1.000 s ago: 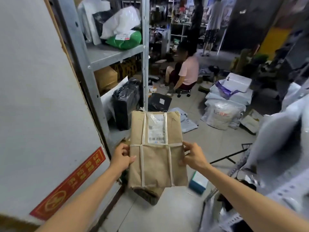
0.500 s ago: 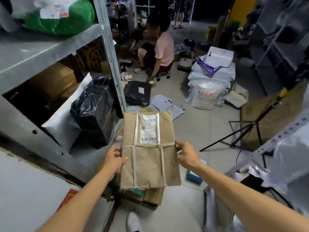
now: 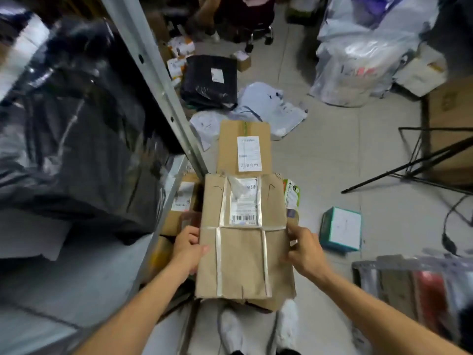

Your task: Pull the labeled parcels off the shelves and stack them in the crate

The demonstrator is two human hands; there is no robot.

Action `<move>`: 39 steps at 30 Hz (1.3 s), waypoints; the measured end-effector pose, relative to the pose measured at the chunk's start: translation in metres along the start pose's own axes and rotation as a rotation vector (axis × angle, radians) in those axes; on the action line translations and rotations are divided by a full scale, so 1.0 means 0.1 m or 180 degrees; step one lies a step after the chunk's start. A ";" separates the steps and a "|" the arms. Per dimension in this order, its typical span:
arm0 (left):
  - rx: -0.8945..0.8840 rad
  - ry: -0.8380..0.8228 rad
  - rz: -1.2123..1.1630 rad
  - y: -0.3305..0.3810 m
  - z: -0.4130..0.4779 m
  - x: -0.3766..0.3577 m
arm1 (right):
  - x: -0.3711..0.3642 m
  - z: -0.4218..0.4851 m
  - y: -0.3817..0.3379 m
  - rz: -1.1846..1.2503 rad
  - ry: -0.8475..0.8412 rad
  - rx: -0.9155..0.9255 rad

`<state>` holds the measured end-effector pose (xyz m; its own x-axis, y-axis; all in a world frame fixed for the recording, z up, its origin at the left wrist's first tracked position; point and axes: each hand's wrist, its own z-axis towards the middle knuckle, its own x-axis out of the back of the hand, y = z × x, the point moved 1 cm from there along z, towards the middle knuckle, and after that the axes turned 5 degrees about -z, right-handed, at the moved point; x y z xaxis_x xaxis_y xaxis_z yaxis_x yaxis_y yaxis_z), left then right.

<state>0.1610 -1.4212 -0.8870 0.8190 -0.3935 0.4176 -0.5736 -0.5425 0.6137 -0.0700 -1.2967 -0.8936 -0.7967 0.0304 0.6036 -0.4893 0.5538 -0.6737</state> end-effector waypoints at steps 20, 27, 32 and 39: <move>0.0207 -0.0228 0.0017 -0.43 0.45 -0.25 | -0.57 -0.04 0.47 0.0659 -0.0014 -0.0522; 0.0376 -0.0227 0.0137 -0.59 0.35 -0.16 | -0.57 -0.14 0.39 0.0617 -0.0200 -0.0535; 0.0264 -0.0167 0.0163 -0.65 0.44 -0.22 | -0.64 -0.10 0.47 0.0547 -0.0096 -0.0627; 0.0229 -0.0293 0.0185 -0.62 0.75 -0.38 | -0.64 0.19 0.58 0.0488 -0.0023 -0.0540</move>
<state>0.1649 -1.4284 -0.9914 0.7814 -0.4905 0.3857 -0.6223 -0.5673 0.5393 -0.0542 -1.2823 -0.9797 -0.8601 0.1194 0.4960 -0.2959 0.6753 -0.6756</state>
